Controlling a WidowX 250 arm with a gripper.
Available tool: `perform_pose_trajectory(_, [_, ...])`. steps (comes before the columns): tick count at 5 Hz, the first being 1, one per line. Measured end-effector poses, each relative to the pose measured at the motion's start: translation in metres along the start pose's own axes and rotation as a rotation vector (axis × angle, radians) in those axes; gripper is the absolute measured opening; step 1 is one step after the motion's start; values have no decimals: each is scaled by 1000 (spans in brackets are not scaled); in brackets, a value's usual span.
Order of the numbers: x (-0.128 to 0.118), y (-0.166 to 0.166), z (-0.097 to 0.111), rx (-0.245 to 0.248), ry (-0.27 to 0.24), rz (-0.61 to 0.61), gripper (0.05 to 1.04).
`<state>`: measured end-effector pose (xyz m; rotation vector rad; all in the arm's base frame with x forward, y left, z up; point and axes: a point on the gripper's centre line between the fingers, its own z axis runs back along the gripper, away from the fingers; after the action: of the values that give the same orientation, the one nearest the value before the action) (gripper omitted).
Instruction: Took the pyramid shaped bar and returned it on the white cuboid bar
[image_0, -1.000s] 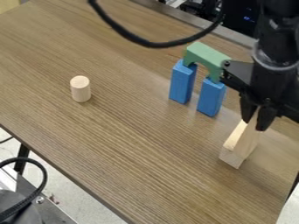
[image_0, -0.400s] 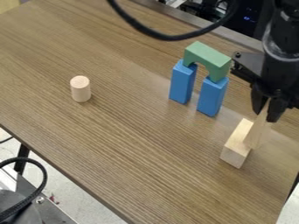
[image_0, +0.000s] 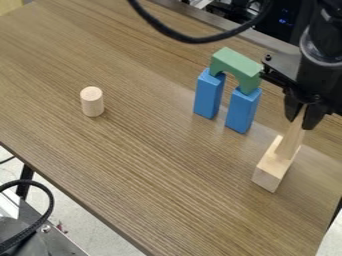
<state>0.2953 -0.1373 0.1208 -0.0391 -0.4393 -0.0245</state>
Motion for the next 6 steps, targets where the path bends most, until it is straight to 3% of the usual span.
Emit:
perform_pose_trajectory(2, [2, 3, 0, 17, -21, 35, 127])
perform_pose_trajectory(4, [-6, 3, -3, 11, 6, 35, 127])
perform_pose_trajectory(6, [-12, 6, -6, 13, 1, 10, 127])
